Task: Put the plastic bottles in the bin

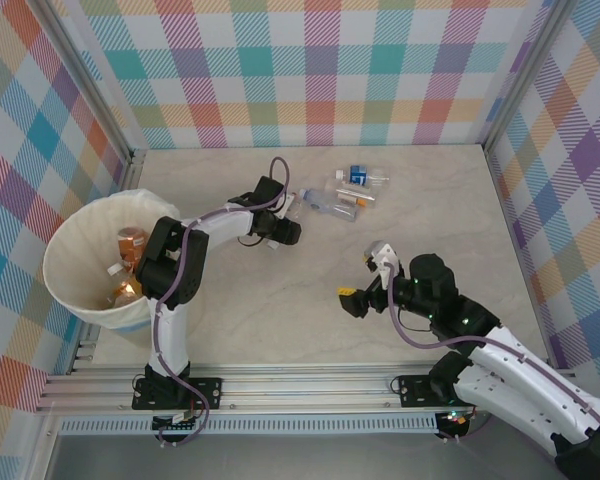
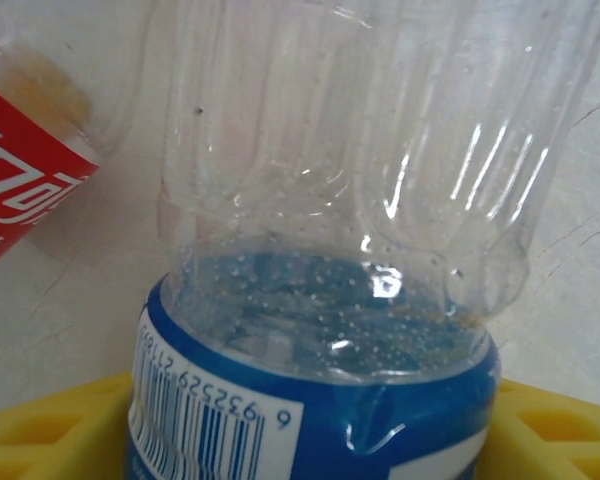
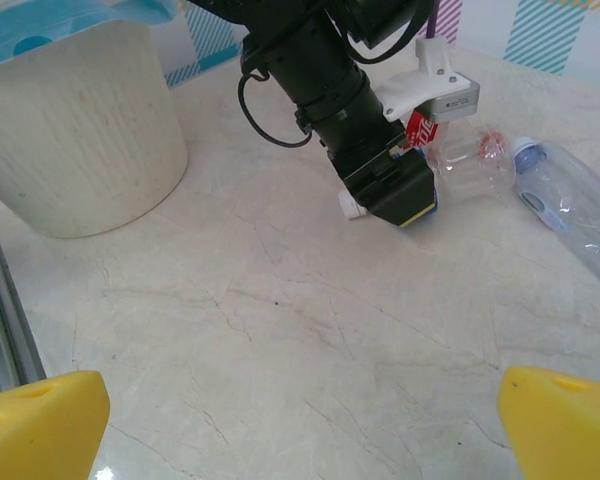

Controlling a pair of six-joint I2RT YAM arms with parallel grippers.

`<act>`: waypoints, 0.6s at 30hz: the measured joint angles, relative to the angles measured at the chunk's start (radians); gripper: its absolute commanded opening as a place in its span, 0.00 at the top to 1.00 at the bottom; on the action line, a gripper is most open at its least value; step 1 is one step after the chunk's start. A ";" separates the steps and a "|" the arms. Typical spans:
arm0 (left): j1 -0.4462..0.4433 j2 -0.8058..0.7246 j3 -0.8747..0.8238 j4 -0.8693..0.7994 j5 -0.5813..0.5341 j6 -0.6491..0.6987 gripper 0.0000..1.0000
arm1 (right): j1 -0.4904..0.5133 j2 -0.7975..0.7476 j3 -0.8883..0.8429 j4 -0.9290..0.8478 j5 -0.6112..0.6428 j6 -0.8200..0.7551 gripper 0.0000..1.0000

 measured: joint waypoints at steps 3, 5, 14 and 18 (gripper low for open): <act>-0.001 0.000 -0.006 0.022 0.001 -0.006 0.44 | 0.000 0.002 -0.003 0.032 0.043 0.004 0.00; -0.001 -0.001 -0.011 0.034 0.003 -0.011 0.52 | 0.000 0.002 -0.010 0.053 0.082 0.013 0.00; -0.005 -0.058 -0.081 0.043 0.027 -0.023 0.68 | 0.000 0.077 -0.027 0.105 0.237 0.081 0.00; -0.013 -0.107 -0.107 0.043 0.043 -0.037 0.69 | 0.000 0.144 -0.052 0.172 0.265 0.112 0.00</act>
